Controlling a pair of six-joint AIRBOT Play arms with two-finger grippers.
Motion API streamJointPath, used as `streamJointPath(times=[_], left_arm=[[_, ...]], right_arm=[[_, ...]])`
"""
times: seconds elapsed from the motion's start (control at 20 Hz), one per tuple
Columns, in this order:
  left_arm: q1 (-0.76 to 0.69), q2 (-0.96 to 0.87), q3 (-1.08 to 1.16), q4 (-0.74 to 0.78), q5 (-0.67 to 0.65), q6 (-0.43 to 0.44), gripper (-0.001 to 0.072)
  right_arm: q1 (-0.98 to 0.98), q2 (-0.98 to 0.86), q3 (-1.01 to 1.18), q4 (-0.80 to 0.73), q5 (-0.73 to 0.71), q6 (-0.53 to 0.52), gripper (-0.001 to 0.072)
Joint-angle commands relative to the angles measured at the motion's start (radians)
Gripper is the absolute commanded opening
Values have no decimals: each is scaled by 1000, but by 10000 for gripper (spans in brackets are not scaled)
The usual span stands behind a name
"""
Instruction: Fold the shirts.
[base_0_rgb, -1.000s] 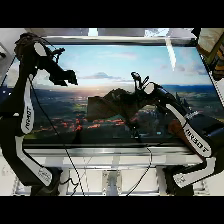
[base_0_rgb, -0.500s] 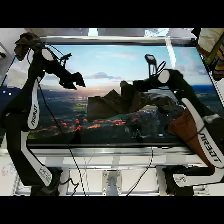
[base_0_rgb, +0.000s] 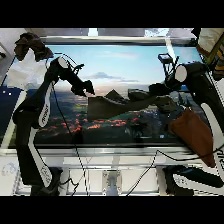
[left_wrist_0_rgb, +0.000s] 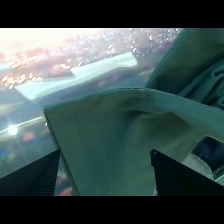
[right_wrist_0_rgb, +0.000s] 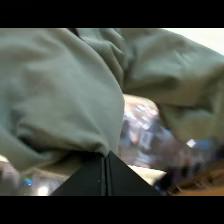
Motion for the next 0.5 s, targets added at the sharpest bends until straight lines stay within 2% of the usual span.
streamJointPath(times=[0.0,0.45], left_arm=[[-14,-21,0,0,12,-30,640],[-29,-33,0,-77,19,-136,638]], right_arm=[[0,51,0,-60,57,11,18],[2,60,0,42,79,11,18]])
